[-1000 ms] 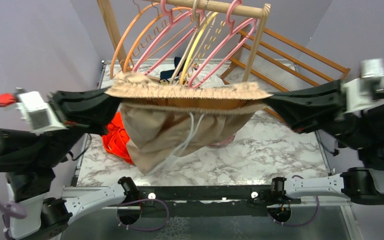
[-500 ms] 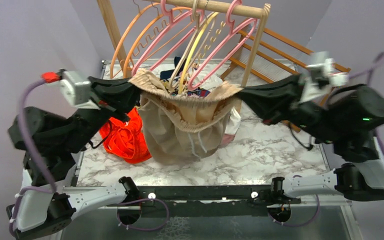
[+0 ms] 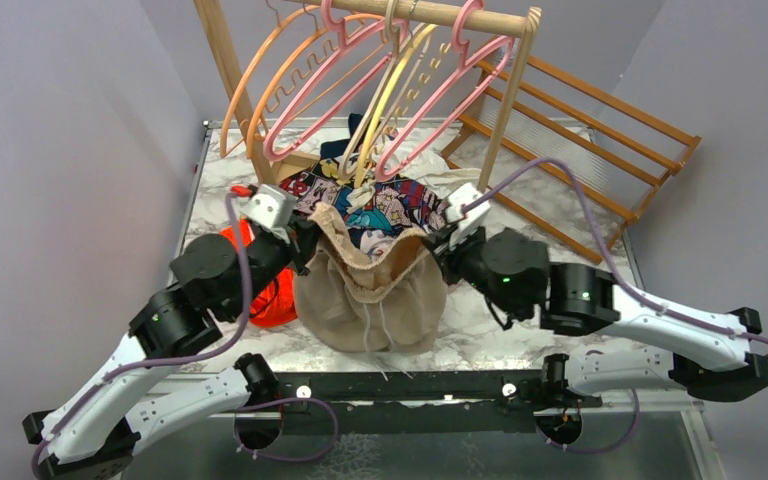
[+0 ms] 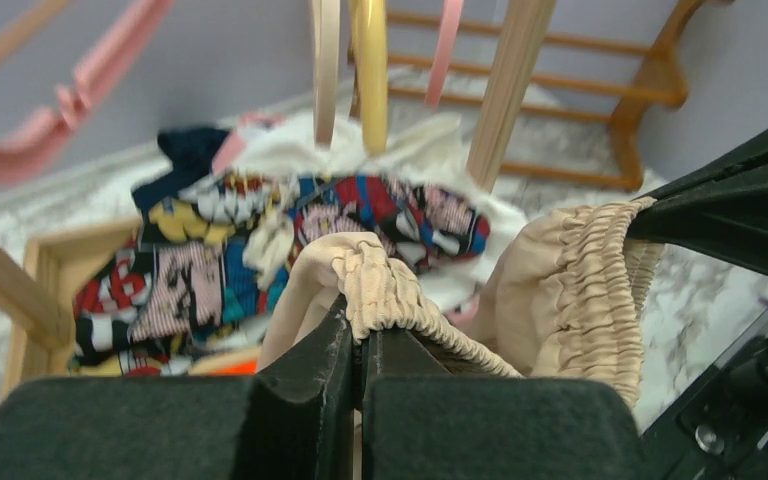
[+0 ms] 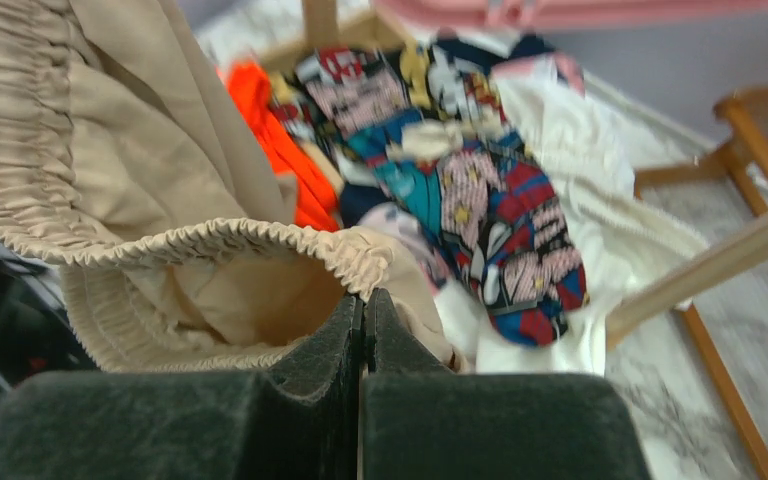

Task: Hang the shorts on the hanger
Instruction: Adjust the shorts at the center of the board.

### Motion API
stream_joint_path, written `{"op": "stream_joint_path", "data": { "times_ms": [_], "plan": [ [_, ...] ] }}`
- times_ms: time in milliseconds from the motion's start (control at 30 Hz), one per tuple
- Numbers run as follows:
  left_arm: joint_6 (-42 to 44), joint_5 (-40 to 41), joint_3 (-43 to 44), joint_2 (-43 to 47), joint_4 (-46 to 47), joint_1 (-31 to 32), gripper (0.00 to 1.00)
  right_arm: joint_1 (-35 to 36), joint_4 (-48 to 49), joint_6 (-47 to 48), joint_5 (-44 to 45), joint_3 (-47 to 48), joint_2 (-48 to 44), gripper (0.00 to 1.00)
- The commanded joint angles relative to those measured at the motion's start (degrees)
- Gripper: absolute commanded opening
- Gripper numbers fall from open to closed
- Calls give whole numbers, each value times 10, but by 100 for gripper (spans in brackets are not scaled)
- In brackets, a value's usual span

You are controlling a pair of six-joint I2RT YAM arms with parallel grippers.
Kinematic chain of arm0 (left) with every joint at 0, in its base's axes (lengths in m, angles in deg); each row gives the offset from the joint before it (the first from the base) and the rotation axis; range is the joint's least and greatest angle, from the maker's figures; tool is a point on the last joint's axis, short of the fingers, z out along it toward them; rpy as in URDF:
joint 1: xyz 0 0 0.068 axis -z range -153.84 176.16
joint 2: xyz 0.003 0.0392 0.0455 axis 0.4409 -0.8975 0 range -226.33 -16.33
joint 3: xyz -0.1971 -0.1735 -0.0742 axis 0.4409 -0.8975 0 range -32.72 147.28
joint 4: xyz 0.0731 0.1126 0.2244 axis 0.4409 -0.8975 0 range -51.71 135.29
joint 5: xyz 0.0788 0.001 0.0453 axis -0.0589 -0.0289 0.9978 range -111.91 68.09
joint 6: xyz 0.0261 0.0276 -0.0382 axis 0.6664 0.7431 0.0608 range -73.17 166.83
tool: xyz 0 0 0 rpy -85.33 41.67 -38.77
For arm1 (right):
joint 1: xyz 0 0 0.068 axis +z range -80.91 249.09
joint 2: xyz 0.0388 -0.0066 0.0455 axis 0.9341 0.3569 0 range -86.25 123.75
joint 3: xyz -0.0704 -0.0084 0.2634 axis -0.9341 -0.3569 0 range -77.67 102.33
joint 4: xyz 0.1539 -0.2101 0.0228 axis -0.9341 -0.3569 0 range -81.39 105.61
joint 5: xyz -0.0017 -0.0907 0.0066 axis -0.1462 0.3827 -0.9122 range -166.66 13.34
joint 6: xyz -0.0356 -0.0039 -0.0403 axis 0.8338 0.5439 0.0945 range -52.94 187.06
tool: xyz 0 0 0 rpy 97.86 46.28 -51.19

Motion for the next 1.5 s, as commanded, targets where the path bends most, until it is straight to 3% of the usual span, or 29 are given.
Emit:
{"op": "stream_joint_path", "data": {
  "times_ms": [0, 167, 267, 400, 500, 600, 933, 1067, 1267, 1467],
  "plan": [
    [-72, 67, -56, 32, -16, -2, 0, 0, -19, -61, 76, -39, -7, 1],
    [-113, 94, -104, 49, -35, -2, 0, -1, 1, -80, 89, -79, -9, 1],
    [-105, 114, -84, 41, -47, -2, 0, 0, 12, -70, 106, -81, -10, 1],
    [-36, 124, 43, 1, -56, -2, 0, 0, 24, 21, 124, 10, -9, 1],
    [-2, 100, 171, -30, -59, -1, 0, 0, 62, 89, 54, 90, -29, 1],
    [-2, 77, 216, -31, -48, -2, 0, 0, 84, 93, -6, 110, -46, 1],
    [-101, 81, -74, 23, -24, -2, 0, -1, 86, -18, 19, -107, 2, 1],
    [-144, 84, -152, 30, -23, -2, 0, -5, 80, -67, 18, -146, 36, 1],
    [-150, 104, -177, 30, -23, -1, 0, -41, 99, -113, -23, -170, 43, 1],
    [-134, 112, -144, 5, -7, -2, 0, -90, 133, -133, -91, -143, 20, 1]
  ]
}}
